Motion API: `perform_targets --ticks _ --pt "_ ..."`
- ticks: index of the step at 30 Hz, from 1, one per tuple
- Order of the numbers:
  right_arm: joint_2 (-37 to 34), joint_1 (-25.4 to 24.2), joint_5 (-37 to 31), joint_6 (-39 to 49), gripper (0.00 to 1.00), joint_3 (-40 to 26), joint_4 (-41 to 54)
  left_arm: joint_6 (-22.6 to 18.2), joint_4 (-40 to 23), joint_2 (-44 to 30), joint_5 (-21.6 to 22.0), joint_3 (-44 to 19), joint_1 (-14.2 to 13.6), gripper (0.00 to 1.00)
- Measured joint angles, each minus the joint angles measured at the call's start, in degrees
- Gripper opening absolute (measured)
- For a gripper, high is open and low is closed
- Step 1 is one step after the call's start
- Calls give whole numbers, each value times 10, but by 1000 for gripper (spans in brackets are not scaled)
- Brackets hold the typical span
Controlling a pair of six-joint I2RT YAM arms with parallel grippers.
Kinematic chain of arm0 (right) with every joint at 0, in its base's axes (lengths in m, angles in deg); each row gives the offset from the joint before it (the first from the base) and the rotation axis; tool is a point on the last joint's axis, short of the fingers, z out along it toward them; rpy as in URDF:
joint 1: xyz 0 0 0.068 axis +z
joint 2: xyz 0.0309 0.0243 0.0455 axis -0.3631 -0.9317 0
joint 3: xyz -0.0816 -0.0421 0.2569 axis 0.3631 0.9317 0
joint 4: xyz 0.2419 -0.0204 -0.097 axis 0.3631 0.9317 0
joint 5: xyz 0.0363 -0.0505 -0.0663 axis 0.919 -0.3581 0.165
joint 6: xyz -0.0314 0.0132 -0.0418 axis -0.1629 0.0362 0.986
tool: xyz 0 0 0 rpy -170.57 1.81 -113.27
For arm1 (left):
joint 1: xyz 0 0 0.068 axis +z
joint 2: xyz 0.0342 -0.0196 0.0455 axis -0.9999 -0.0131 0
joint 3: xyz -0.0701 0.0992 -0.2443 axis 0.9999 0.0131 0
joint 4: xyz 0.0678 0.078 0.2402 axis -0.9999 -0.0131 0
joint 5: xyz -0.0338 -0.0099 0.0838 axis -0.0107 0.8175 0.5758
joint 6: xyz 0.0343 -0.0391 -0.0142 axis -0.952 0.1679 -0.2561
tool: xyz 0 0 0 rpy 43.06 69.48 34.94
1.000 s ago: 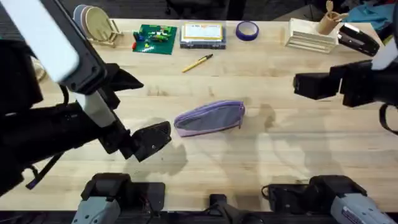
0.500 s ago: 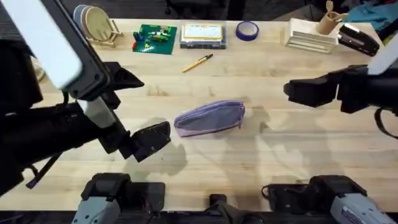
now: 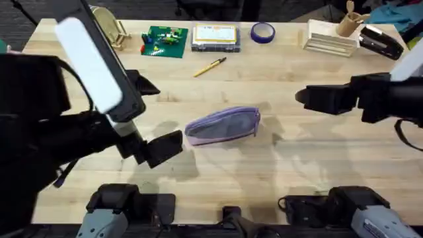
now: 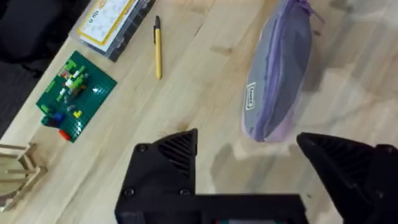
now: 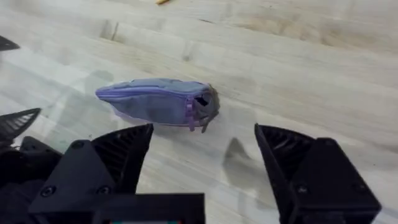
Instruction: Unzip the bag, pick up the pens from the table one at a time and place them inside, then zip the bag closed.
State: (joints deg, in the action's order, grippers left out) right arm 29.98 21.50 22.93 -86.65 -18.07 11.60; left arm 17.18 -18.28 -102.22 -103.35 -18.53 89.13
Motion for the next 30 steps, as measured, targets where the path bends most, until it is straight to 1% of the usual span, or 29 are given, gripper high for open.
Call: perform_targets --ticks 4,11,14,23,30 --pt "0 0 1 -16 997 0 0 -2 43 0 -7 36 0 993" --pt "0 0 5 -26 997 0 0 -3 76 -1 -32 97 0 993" --pt "0 0 5 -27 997 0 -3 -4 97 -11 -44 115 0 993" --pt "0 0 5 -28 998 0 -13 -5 144 -115 -69 123 0 993" --pt "0 0 5 -28 998 0 -13 -5 196 -212 -113 123 0 993"
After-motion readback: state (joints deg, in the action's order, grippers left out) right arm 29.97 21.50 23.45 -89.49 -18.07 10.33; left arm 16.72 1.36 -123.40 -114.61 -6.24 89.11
